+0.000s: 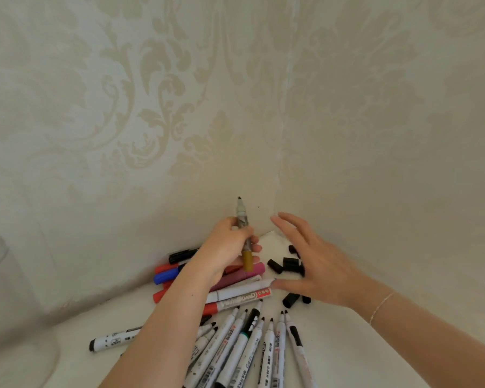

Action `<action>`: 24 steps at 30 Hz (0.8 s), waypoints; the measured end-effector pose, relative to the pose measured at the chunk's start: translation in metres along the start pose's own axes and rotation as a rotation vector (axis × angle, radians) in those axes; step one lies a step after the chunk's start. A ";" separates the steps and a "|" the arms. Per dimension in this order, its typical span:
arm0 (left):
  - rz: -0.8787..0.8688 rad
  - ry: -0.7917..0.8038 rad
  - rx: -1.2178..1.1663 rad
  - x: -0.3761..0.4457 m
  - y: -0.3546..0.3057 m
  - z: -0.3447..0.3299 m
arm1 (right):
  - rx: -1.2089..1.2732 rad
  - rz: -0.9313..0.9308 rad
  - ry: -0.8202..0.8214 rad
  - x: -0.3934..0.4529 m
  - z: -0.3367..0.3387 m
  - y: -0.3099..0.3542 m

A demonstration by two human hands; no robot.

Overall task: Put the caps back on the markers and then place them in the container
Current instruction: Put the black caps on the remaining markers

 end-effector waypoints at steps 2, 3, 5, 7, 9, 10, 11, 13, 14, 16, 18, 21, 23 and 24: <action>-0.022 -0.049 -0.025 0.003 -0.004 0.008 | 0.003 -0.227 0.032 -0.009 -0.011 -0.028; -0.027 -0.047 -0.023 0.004 -0.007 0.009 | 0.012 -0.366 0.075 -0.013 -0.019 -0.042; -0.038 -0.008 -0.016 0.003 -0.010 0.008 | 0.014 -0.546 0.155 -0.019 -0.034 -0.060; -0.040 0.042 -0.007 0.002 -0.011 0.006 | -0.012 -0.569 0.199 -0.019 -0.043 -0.064; -0.054 0.084 0.031 0.000 -0.013 0.004 | -0.074 -0.548 0.249 -0.017 -0.047 -0.062; -0.065 0.099 0.059 -0.001 -0.014 0.003 | -0.097 -0.544 0.261 -0.016 -0.048 -0.061; -0.076 0.115 0.089 -0.002 -0.015 0.002 | -0.117 -0.545 0.267 -0.016 -0.048 -0.060; -0.104 0.152 0.142 -0.003 -0.017 0.002 | -0.130 -0.557 0.265 -0.016 -0.050 -0.060; -0.122 0.168 0.179 -0.003 -0.018 0.001 | -0.117 -0.569 0.251 -0.016 -0.051 -0.061; -0.164 0.184 0.285 -0.003 -0.018 0.002 | 0.038 -0.637 0.134 -0.014 -0.045 -0.062; -0.228 0.170 0.397 -0.002 -0.020 0.004 | 0.403 -0.733 -0.086 -0.008 -0.026 -0.059; -0.333 0.116 0.549 -0.001 -0.024 0.009 | 1.029 -0.806 -0.294 0.009 0.007 -0.052; -0.361 0.091 0.621 -0.003 -0.026 0.012 | 1.264 -0.743 -0.285 0.021 0.025 -0.043; -0.365 0.083 0.654 -0.003 -0.026 0.014 | 1.312 -0.704 -0.281 0.025 0.031 -0.040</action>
Point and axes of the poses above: each hand's wrist, its own x-axis towards the middle knuckle, its own z-axis out of the back of the hand, y = z × x, the point moved 4 cm from there along x, towards the middle knuckle, and after that the axes turned 12 degrees about -x, right-handed, at the moved point
